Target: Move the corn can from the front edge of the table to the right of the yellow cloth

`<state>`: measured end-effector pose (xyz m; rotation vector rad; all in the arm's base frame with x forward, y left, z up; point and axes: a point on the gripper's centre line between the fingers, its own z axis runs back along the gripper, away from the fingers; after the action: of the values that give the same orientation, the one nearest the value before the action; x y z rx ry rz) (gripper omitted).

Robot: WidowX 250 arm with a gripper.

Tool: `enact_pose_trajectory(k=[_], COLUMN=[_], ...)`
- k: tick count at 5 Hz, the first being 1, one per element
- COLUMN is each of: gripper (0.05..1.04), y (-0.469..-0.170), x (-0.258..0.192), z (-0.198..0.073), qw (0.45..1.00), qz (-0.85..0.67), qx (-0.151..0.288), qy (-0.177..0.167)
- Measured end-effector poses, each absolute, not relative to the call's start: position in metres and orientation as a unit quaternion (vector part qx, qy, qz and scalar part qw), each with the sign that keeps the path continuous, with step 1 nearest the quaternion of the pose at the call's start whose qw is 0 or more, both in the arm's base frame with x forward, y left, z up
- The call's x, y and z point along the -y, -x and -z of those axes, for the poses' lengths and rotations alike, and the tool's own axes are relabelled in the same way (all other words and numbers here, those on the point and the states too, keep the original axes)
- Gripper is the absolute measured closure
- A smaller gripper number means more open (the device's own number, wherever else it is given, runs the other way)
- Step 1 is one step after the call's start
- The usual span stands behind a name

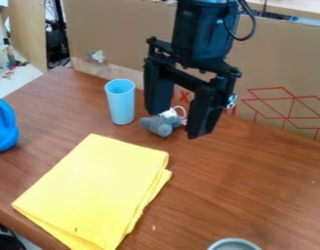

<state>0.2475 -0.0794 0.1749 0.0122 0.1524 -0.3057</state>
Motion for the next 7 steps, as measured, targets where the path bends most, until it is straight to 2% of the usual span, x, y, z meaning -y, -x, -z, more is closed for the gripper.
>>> enact_pose_trajectory(k=[1,2,3,4,5,6,7], gripper=[0.082,0.083,0.082,0.082,0.083,0.083,0.082], y=[-0.246,-0.234,-0.219,-0.201,-0.178,-0.152,-0.129], x=[0.079,0.083,0.094,0.11,0.142,0.175,0.191], z=[-0.168,-0.154,-0.159,-0.161,-0.15,-0.127,-0.127], qw=[0.984,0.982,0.981,0.984,0.983,0.973,0.97], qz=[0.152,0.162,0.169,0.149,0.135,0.149,0.148], qx=[-0.088,-0.095,-0.077,-0.079,-0.119,-0.175,-0.19], qy=[-0.008,0.013,0.047,0.059,0.04,0.002,-0.016])
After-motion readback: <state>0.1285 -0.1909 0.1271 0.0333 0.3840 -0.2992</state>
